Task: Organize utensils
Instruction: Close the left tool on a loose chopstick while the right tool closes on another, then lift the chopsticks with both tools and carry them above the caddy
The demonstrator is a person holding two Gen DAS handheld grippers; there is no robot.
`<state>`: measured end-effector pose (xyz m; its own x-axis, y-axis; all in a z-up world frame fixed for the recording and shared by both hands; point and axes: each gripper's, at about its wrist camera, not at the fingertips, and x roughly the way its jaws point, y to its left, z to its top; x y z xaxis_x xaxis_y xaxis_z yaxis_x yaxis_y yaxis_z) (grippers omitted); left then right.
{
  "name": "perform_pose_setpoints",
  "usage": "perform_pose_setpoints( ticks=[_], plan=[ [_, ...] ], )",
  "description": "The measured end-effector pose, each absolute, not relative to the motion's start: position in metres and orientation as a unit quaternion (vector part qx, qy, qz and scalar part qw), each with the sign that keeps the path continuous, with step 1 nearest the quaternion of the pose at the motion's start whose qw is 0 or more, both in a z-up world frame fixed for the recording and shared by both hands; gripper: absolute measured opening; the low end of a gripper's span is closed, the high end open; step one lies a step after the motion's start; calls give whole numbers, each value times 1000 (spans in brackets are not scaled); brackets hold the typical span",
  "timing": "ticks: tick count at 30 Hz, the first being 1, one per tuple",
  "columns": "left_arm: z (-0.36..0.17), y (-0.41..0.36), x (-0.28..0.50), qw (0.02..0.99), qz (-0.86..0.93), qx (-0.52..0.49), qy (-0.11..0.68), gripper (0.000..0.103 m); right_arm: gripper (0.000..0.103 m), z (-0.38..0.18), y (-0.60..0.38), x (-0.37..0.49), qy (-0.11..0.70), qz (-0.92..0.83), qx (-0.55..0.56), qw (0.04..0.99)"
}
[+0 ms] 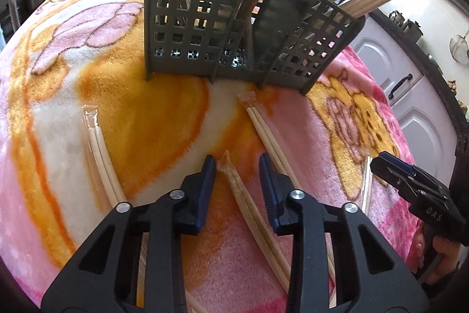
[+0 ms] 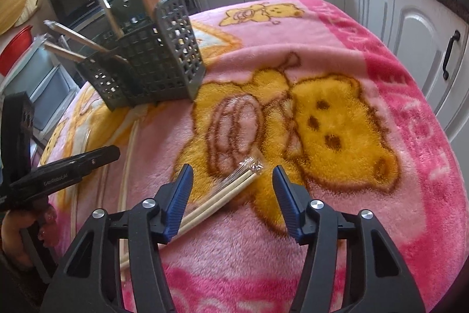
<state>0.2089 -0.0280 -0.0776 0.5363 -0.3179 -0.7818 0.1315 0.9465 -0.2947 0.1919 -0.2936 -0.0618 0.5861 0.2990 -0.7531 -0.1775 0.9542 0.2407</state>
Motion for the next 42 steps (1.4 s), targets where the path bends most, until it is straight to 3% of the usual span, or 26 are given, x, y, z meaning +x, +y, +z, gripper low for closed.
perform_pose_setpoints(
  ticks=[6,10,17,30,42],
  plan=[
    [-80,-26,211,873,-124,-98,462,13,38,-72,-297,206,452,120,79,881],
    [-81,-25,211,874,-122,-97,461,10,22,-73,-296,209,450,107,60,885],
    [-81,-23,212,874,-123,-101,460,8,10,-74,-298,208,442,106,59,889],
    [-73,-12,205,875,-141,-123,447,3,7,-46,-291,196,396,137,70,905],
    [-7,-3,178,907,-169,-116,369,3,6,31,-259,164,304,195,47,931]
  ],
)
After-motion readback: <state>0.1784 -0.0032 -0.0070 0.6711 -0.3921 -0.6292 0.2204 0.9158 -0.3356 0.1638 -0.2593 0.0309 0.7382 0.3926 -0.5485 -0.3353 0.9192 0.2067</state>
